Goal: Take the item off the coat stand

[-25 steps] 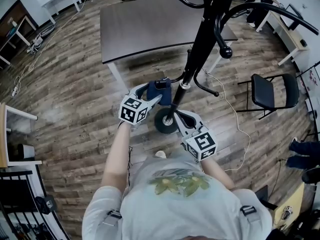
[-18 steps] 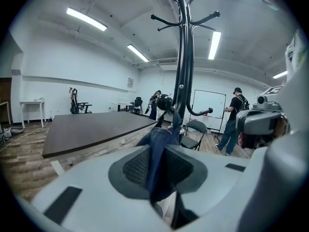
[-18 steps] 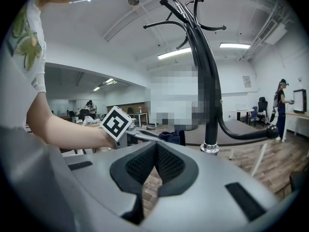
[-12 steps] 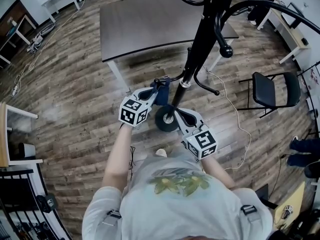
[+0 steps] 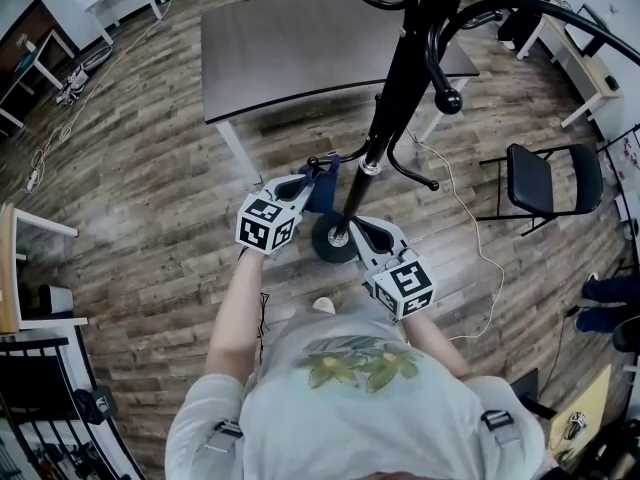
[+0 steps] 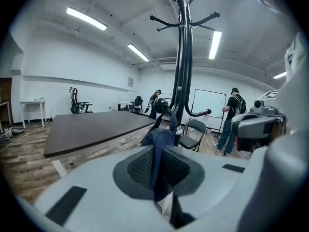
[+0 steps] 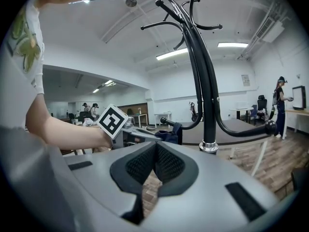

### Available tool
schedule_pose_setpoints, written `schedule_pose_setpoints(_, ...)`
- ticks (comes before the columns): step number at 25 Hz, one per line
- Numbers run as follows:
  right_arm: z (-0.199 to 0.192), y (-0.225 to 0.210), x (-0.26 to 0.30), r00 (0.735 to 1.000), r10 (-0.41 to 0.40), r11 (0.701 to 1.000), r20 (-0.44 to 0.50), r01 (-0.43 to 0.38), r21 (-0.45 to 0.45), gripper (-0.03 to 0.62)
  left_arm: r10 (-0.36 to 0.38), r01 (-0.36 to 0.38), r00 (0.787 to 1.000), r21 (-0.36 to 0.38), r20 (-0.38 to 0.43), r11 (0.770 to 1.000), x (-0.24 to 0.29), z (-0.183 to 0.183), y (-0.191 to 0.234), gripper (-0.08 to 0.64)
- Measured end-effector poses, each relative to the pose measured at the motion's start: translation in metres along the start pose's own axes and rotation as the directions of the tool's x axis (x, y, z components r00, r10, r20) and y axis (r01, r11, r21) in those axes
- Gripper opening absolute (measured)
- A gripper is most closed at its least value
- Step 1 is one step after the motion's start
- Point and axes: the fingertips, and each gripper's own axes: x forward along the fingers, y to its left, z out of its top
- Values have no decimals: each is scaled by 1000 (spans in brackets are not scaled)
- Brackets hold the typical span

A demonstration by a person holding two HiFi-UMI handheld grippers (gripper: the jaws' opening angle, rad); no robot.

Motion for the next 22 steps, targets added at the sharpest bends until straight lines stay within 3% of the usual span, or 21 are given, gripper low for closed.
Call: schedule_pose_setpoints(22,-1,-1,-4,1000,-5,1000,9,5,5,6,24,-24,999,4,42,1000,-14,16,-1,35)
